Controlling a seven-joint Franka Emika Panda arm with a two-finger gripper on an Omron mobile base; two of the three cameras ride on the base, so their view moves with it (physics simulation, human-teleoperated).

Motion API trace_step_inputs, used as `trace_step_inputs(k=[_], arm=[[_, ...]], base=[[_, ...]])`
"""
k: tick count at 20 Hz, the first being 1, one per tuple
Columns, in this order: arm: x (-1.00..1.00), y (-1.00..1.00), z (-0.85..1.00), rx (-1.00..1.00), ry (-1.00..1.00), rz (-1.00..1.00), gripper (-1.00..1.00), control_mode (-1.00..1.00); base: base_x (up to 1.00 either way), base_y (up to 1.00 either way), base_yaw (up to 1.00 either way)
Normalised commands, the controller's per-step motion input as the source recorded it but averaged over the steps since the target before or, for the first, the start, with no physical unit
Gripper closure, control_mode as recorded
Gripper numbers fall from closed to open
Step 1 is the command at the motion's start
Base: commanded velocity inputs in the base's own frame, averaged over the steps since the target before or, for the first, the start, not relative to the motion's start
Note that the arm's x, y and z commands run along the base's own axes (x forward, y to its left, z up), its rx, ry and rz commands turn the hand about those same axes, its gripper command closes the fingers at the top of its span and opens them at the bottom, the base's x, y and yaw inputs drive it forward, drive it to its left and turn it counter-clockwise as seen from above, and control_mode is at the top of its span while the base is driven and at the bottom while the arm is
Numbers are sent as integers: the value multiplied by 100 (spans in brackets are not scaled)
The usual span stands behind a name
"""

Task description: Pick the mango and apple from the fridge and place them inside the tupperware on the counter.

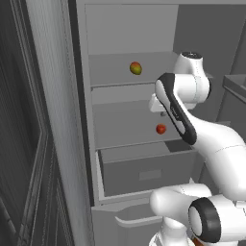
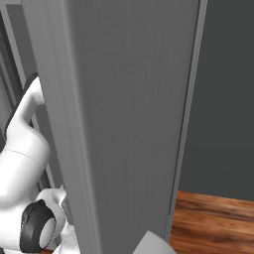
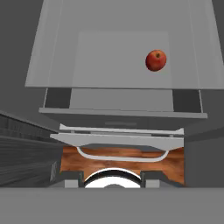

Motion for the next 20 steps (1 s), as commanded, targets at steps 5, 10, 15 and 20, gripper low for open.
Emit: trace_step_inputs(k=[5, 10, 15, 20], arm=[[-14, 0, 0, 0, 0, 0, -100, -100], [-35, 0, 15, 0, -29, 0, -100, -100], [-5, 0, 44, 0, -51, 0, -100, -100], [2, 6, 61, 0, -36, 0, -100, -100]], base=[[0, 0, 0], [0, 0, 0], [0, 0, 0], [0, 0, 0]])
